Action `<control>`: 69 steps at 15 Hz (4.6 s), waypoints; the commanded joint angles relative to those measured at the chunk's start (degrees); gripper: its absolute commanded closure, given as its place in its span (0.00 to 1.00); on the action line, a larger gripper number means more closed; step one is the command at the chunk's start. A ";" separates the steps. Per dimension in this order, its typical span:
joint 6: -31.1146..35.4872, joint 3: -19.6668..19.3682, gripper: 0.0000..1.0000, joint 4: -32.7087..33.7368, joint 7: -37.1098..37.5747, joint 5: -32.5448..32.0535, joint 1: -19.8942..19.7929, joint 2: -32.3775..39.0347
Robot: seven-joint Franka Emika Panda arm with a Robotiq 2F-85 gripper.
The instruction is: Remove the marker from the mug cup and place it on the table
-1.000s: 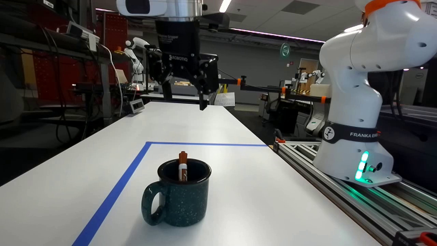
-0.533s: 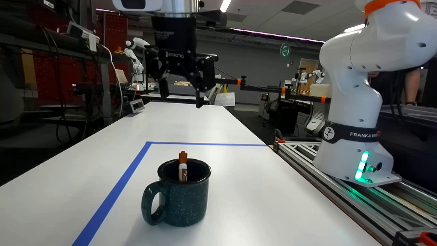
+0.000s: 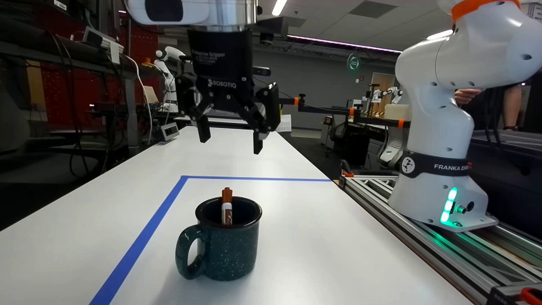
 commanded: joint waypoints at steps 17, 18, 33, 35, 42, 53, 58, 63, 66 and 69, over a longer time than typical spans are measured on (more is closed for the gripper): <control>-7.35 2.73 0.00 8.92 -1.74 -0.51 1.85 11.89; -8.07 3.13 0.00 8.93 -2.03 -0.27 1.97 12.07; -6.90 1.97 0.28 7.78 -1.50 -1.29 0.45 13.31; -6.17 1.89 0.25 8.13 -1.43 -1.65 0.45 14.12; -3.36 1.15 0.28 10.56 -1.86 -3.42 0.44 17.41; -3.72 1.29 0.31 12.97 -1.72 -3.58 0.94 19.39; -3.87 1.22 0.46 12.87 -1.42 -3.43 0.94 19.43; -4.00 1.23 0.51 12.74 -0.49 -3.83 1.34 19.07; -4.06 1.30 0.48 12.52 -0.03 -3.88 1.50 18.49; -4.01 1.44 0.47 11.75 0.65 -3.76 1.65 17.66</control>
